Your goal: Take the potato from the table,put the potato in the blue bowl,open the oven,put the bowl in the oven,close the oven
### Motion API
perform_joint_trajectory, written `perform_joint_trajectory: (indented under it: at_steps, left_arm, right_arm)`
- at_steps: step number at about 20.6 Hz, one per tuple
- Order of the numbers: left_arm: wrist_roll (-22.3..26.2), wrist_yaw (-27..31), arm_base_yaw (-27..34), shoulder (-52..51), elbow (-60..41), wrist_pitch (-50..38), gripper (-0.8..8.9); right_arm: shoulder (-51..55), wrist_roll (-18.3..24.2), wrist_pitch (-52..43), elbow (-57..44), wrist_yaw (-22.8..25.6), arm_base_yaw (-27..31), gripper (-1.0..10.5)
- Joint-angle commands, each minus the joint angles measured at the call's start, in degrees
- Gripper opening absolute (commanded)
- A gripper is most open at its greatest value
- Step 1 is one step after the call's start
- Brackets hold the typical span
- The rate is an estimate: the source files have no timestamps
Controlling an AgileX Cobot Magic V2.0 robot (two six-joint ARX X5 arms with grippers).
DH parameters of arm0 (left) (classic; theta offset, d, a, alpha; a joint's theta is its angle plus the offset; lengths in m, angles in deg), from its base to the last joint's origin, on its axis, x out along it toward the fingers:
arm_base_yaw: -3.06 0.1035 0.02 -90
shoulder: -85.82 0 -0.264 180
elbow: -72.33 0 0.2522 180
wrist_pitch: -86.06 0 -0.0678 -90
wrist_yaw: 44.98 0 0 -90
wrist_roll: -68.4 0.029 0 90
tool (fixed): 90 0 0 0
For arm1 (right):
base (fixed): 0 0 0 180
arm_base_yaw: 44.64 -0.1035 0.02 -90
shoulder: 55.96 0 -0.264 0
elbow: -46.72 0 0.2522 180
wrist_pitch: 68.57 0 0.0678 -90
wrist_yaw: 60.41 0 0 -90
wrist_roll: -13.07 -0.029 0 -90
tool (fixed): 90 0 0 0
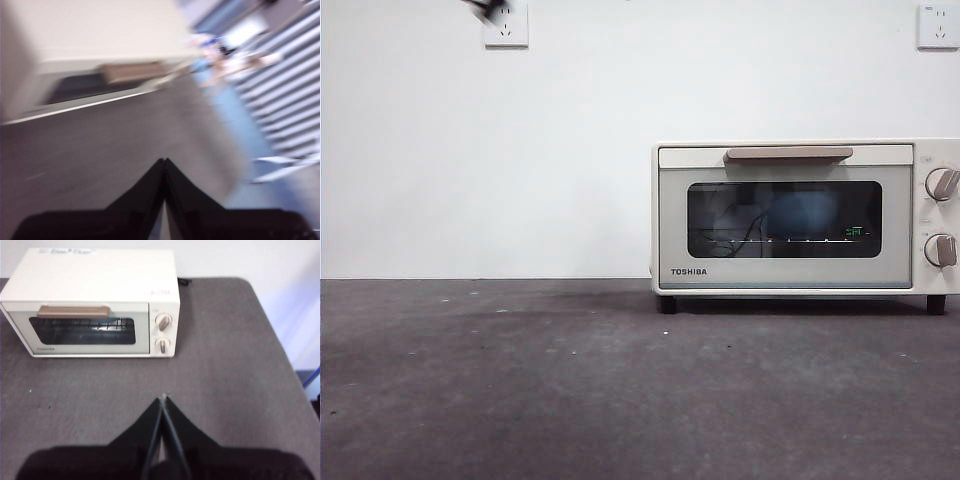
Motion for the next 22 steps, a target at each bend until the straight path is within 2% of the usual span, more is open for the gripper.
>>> perform_joint_trajectory:
  at_steps: [1,4,8,16,20,22]
  left_arm:
    - [13.1,12.9,-2.3,-6.5,0.0,7.4,-0.06]
    - [15.5,20.6,-4.9,-13.6,0.0,10.7,-0.05]
    - [17.7,26.7,-6.6,-22.0,0.0,12.1,-0.05]
    - [26.0,34.8,-6.5,-33.7,0.0,17.1,-0.04]
    - [26.0,39.3,-6.5,-36.7,0.0,21.6,-0.04]
    - [25.9,39.4,-6.5,-37.2,0.0,22.9,-0.04]
  right_arm:
    - [0.1,1.6,-2.6,0.0,0.0,0.0,-0.1]
    - [0.1,1.6,-4.8,0.0,-0.1,0.0,-0.1]
    - [0.1,1.6,-4.5,0.0,-0.1,0.0,-0.1]
    - [0.1,2.4,-2.1,0.0,0.0,0.0,-0.1]
    - [-0.3,2.0,-1.5,0.0,0.0,0.0,-0.1]
    - [-0.5,2.1,-1.3,0.0,0.0,0.0,-0.1]
